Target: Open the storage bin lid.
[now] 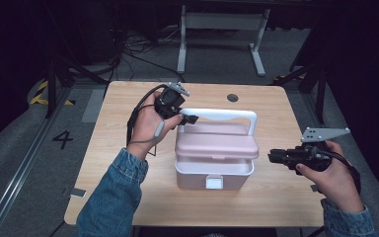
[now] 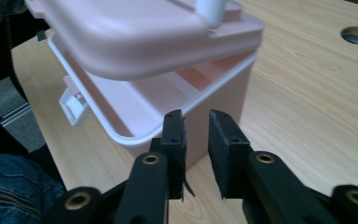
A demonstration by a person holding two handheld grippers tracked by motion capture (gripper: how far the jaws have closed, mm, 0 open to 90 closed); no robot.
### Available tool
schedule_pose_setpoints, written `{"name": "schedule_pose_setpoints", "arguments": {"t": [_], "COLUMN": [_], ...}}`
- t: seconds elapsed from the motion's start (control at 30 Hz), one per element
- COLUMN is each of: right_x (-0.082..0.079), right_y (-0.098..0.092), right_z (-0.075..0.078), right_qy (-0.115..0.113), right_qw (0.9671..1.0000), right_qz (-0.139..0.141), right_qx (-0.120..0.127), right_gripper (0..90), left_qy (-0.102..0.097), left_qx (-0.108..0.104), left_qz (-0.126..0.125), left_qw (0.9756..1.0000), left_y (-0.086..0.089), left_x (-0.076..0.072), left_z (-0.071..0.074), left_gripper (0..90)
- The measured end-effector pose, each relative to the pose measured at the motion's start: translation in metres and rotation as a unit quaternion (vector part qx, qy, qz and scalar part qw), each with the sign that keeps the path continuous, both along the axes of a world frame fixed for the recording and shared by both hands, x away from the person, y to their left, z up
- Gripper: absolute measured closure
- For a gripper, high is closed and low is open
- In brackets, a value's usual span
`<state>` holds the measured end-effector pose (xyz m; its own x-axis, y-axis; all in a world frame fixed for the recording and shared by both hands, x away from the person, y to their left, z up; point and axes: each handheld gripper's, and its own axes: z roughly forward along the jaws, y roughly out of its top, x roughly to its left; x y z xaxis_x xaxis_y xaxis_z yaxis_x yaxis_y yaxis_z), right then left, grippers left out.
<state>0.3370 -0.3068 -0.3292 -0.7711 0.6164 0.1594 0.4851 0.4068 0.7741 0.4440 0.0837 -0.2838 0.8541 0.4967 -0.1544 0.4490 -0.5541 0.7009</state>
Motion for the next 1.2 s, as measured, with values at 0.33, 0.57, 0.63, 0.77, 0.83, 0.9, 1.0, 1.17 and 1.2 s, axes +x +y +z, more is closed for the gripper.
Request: {"name": "schedule_pose_setpoints", "arguments": {"t": [0.33, 0.57, 0.63, 0.77, 0.83, 0.9, 1.0, 1.17, 1.2], "right_x": [0.003, 0.003, 0.002, 0.001, 0.002, 0.002, 0.003, 0.004, 0.005], "right_y": [0.024, 0.028, 0.028, 0.031, 0.032, 0.034, 0.037, 0.041, 0.041], "right_z": [-0.009, -0.007, -0.006, -0.004, -0.003, -0.002, -0.002, -0.001, 0.000], "right_qy": [0.002, -0.012, -0.020, -0.035, -0.040, -0.047, -0.055, -0.069, -0.076], "right_qw": [0.9991, 0.9990, 0.9989, 0.9984, 0.9982, 0.9979, 0.9974, 0.9962, 0.9957], "right_qz": [0.043, 0.042, 0.040, 0.041, 0.039, 0.038, 0.038, 0.035, 0.031], "right_qx": [-0.001, 0.009, 0.013, 0.017, 0.020, 0.022, 0.026, 0.039, 0.044], "right_gripper": [84.5, 87.6, 89.2, 90.0, 90.0, 90.0, 90.0, 90.0, 90.0], "left_qy": [0.000, -0.002, -0.006, -0.005, -0.007, -0.006, -0.007, -0.008, -0.009], "left_qx": [0.019, 0.020, 0.028, 0.025, 0.026, 0.026, 0.026, 0.026, 0.025], "left_qz": [0.015, 0.023, 0.024, 0.030, 0.031, 0.033, 0.034, 0.034, 0.034], "left_qw": [0.9997, 0.9995, 0.9993, 0.9992, 0.9992, 0.9991, 0.9991, 0.9991, 0.9990], "left_y": [-0.004, -0.004, -0.005, -0.005, -0.005, -0.005, -0.005, -0.004, -0.004], "left_x": [0.011, 0.017, 0.019, 0.023, 0.024, 0.025, 0.024, 0.023, 0.023], "left_z": [0.006, 0.008, 0.009, 0.009, 0.010, 0.010, 0.010, 0.009, 0.009], "left_gripper": [78.3, 77.8, 77.4, 77.0, 76.8, 76.8, 76.6, 74.4, 72.1]}}
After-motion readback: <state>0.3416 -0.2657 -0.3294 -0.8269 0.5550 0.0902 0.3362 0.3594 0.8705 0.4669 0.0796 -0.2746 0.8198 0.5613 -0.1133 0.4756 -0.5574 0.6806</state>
